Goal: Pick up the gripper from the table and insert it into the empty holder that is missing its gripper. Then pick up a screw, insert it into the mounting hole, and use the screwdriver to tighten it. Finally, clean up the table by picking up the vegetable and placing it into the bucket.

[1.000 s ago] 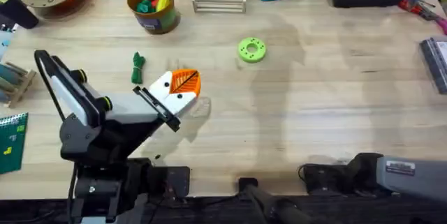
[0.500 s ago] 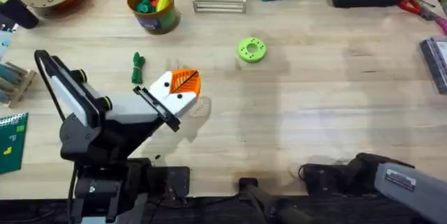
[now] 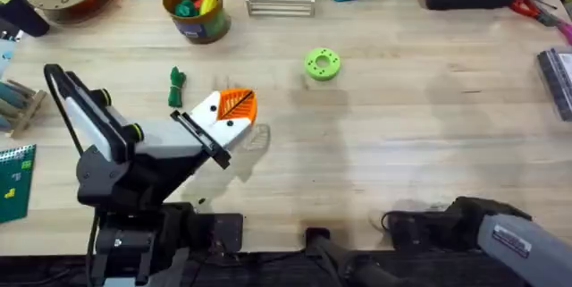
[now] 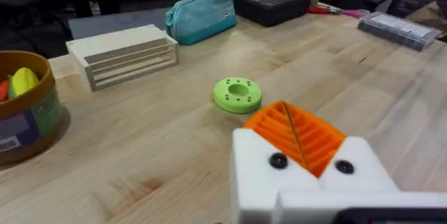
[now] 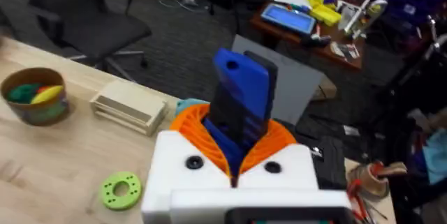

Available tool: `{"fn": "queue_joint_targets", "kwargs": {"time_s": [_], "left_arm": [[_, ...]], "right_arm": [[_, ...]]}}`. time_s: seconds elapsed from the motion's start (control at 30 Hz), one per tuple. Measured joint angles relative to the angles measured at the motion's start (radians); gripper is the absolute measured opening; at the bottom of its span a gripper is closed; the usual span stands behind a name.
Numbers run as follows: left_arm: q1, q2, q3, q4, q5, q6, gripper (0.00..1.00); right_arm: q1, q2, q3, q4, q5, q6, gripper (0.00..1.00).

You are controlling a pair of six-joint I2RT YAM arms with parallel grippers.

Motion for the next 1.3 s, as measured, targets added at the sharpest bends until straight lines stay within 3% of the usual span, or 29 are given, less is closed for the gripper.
{"fn": "queue_joint_targets", "kwargs": {"time_s": [0.1,0.33,0.83,0.93,1.07,1.3], "left_arm": [[0.000,0.000,0.000,0.000,0.000,0.000,0.013],[0.000,0.000,0.000,-0.001,0.000,0.000,0.013],[0.000,0.000,0.000,-0.001,0.000,0.000,0.013],[0.000,0.000,0.000,-0.001,0.001,0.000,0.013],[0.000,0.000,0.000,-0.001,0.002,0.000,0.013],[0.000,0.000,0.000,-0.001,0.005,0.028,0.013]], "right_arm": [[0.041,-0.071,-0.030,-0.015,0.012,0.001,0.008],[0.066,-0.240,-0.164,-0.261,0.038,0.000,0.008],[0.066,-0.470,-0.551,-0.088,0.027,0.047,0.008],[0.066,-0.477,-0.617,-0.013,-0.043,0.055,0.008],[0.066,-0.462,-0.707,0.235,-0.195,0.060,0.008],[0.066,-0.345,-0.769,0.506,-0.488,0.068,0.008]]}}
